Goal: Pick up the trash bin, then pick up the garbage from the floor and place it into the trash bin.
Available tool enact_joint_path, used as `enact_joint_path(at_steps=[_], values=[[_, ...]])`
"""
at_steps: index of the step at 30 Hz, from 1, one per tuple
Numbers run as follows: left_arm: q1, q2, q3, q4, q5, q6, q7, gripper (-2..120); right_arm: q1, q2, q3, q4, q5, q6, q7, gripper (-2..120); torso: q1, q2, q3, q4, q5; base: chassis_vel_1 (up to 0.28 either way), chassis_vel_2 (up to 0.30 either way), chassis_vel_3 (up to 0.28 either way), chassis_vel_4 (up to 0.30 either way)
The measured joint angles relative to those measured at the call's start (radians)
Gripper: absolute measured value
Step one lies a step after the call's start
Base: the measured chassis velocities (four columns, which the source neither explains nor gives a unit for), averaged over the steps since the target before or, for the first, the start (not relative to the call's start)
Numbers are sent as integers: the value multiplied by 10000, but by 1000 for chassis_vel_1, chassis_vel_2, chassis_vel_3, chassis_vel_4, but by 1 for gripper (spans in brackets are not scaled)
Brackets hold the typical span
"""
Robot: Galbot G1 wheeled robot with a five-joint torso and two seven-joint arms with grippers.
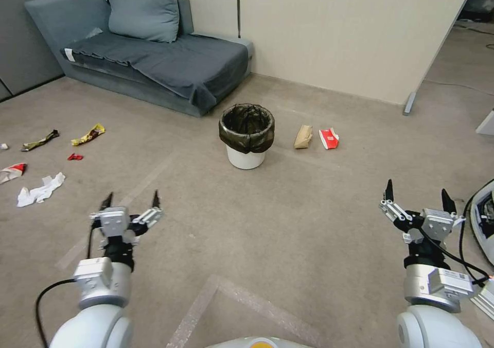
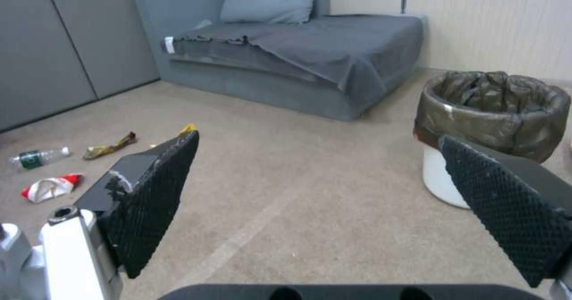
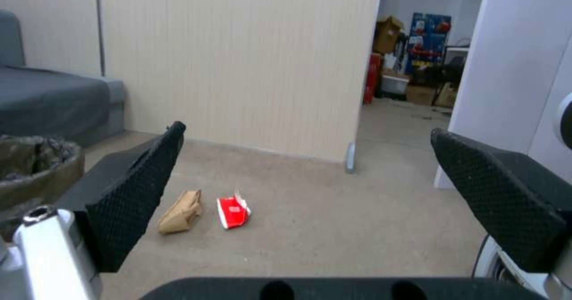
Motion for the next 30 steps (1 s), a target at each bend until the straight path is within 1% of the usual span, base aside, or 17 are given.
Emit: enact_joint_path(at_steps=[5, 7, 20, 22, 25, 30], values=[[-91, 35, -79, 1, -110, -25, 0, 100, -16, -20, 1, -13, 14, 23, -21, 100, 0, 0, 0, -2, 3, 0, 0, 0, 0], [-92, 67, -101, -17, -186, 76, -44, 100, -4, -72, 3, -15, 23, 60, -42, 100, 0, 0, 0, -1, 2, 0, 0, 0, 0], [-239, 123, -66, 26, -13, 232, -112, 100, 60, -103, 8, -85, 125, 71, -17, 100, -1, 0, 0, 0, 3, 0, 0, 0, 0], [-240, 110, -57, 55, 13, 190, -77, 100, 41, -104, 12, -86, 130, 91, -18, 100, 0, 0, 0, 0, 3, 0, 0, 0, 0], [-251, 113, -27, 95, 17, 4, 219, 100, 17, -108, 10, -109, 135, 147, -20, 100, 0, 0, 0, -1, 4, 0, 0, 0, 0], [-323, 110, 22, 157, -12, -1, 284, 100, 34, -111, -15, -111, 122, 144, -25, 100, 0, 0, 1, -1, 4, 0, 0, 0, 0]])
